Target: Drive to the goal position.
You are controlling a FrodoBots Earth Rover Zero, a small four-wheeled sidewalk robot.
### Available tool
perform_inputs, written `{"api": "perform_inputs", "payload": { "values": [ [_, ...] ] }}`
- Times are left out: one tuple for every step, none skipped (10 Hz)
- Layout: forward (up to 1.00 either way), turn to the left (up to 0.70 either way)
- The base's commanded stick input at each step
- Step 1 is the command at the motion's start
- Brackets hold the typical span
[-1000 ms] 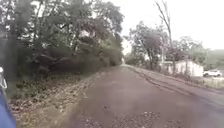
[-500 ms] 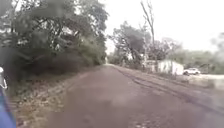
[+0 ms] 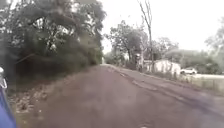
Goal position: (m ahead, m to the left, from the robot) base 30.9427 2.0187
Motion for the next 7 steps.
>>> {"api": "perform_inputs", "payload": {
  "values": [
    [0.7, 0.34],
    [0.7, 0.15],
    [0.7, 0.0],
    [0.7, -0.01],
    [0.7, -0.01],
    [0.7, -0.01],
    [0.7, -0.01]
  ]
}}
